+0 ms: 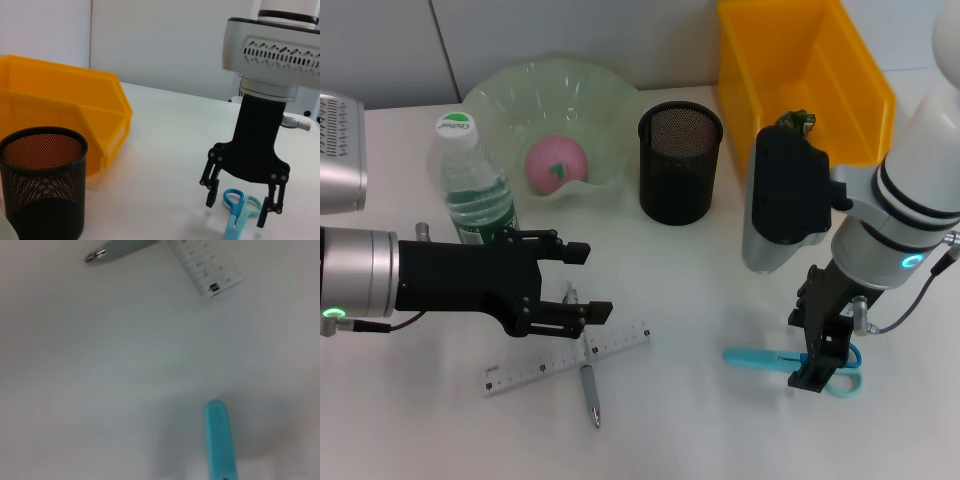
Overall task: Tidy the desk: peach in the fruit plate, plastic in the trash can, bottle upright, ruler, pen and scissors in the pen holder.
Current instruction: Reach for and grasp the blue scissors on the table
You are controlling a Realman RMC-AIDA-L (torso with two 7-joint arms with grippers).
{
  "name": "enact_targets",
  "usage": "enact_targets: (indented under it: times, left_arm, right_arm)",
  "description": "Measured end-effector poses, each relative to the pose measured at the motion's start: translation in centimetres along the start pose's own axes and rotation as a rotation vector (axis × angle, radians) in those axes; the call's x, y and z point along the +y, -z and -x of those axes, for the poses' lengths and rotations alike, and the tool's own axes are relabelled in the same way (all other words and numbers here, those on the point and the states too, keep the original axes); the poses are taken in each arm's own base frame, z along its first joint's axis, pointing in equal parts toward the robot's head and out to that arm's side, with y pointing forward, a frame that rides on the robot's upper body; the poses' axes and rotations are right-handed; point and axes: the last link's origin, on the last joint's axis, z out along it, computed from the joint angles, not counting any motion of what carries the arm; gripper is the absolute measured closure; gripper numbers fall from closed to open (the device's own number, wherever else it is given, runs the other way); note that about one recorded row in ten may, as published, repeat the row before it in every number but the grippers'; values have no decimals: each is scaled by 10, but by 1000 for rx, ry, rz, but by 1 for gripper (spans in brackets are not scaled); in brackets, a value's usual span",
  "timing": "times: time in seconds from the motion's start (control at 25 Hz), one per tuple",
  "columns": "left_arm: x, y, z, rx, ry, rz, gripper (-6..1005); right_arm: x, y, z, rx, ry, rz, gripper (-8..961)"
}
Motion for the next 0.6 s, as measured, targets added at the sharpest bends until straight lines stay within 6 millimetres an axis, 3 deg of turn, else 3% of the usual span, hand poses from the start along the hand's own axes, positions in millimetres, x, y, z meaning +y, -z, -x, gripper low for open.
enact_targets:
  times: [0.6]
  left_arm:
    - [-1, 1, 0, -1, 0, -9, 206]
  right_arm:
    - [4, -1, 2, 11, 10, -3, 201]
